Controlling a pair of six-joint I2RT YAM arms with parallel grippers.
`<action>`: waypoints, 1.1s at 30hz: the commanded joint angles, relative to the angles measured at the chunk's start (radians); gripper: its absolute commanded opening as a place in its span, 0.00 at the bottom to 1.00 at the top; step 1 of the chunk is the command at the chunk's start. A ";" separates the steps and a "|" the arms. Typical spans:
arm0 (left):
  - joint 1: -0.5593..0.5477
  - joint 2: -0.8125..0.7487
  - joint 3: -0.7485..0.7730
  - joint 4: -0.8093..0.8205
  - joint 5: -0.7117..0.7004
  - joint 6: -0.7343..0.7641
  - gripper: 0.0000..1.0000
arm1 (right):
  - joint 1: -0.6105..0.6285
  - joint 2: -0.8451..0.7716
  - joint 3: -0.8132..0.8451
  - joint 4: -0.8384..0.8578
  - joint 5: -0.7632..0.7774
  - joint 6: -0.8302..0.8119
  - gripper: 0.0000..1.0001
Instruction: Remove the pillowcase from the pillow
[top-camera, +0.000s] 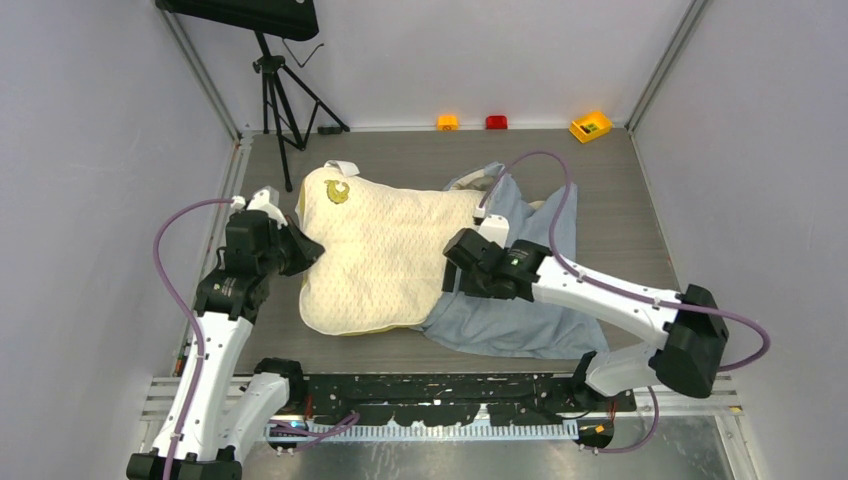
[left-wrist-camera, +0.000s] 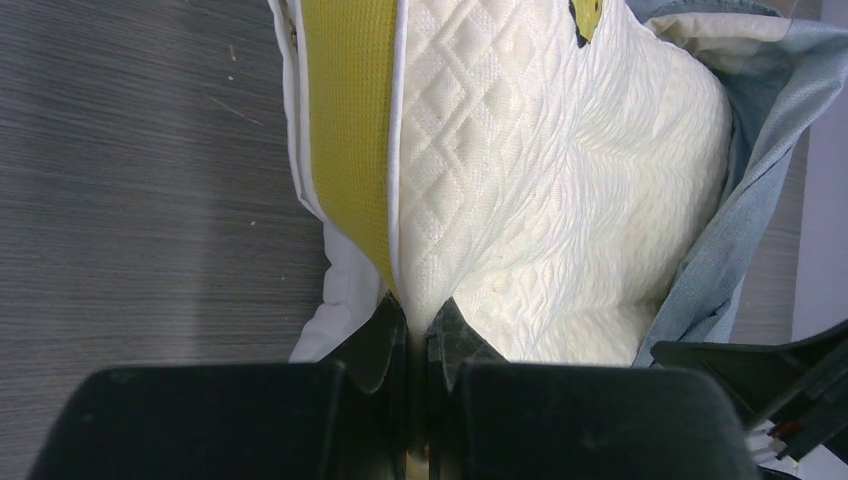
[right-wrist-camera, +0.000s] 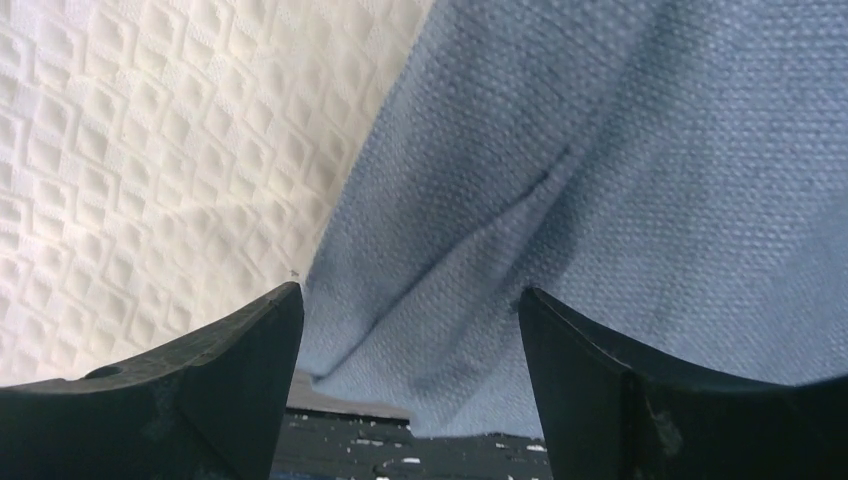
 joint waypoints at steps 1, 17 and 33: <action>0.004 -0.015 0.026 0.085 0.007 -0.003 0.00 | 0.010 0.070 0.037 0.057 0.132 0.041 0.79; 0.005 0.155 0.176 -0.080 -0.437 0.060 0.00 | -0.304 -0.249 -0.109 -0.221 0.507 -0.014 0.03; 0.005 0.190 0.082 0.093 -0.105 0.054 0.00 | -0.392 -0.425 -0.124 -0.009 0.343 -0.273 0.00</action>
